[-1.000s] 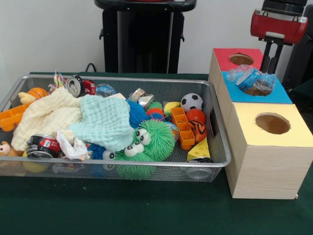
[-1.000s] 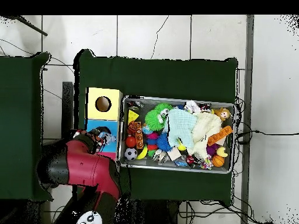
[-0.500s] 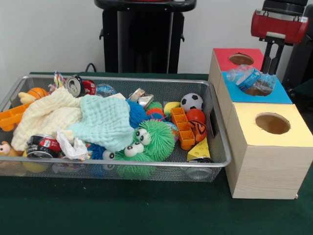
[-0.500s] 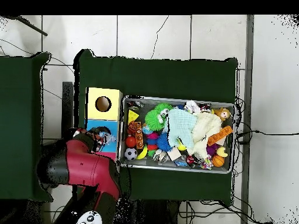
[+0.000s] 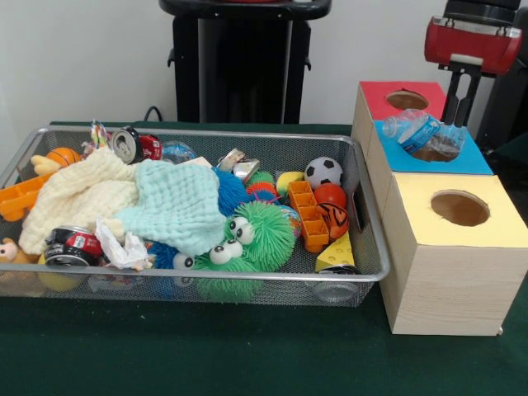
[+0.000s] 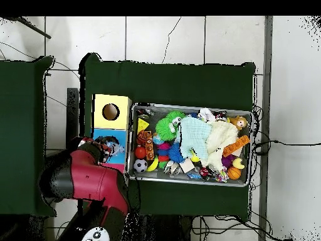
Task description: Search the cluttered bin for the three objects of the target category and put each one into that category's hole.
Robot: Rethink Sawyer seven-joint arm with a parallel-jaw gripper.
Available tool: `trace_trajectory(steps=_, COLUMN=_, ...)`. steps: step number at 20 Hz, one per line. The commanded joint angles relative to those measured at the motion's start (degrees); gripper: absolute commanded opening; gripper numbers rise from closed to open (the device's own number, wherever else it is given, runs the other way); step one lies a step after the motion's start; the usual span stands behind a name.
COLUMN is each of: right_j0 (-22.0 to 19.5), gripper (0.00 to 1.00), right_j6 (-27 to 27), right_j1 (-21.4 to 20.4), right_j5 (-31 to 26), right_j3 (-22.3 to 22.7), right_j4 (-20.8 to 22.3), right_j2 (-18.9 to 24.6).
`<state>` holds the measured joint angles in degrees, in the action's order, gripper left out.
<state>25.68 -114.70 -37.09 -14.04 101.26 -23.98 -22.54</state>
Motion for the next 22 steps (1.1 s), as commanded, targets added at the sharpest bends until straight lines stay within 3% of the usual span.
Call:
trace_trajectory(steps=1, right_j0=-0.01, gripper=0.00, right_j6=-13.91, right_j1=2.49, right_j5=2.82, right_j3=3.05, right_j4=-1.80, right_j2=3.49)
trace_trajectory(steps=22, right_j0=0.95, gripper=0.00, right_j6=-14.14, right_j1=0.38, right_j5=0.53, right_j3=3.91, right_j4=-2.29, right_j2=3.09)
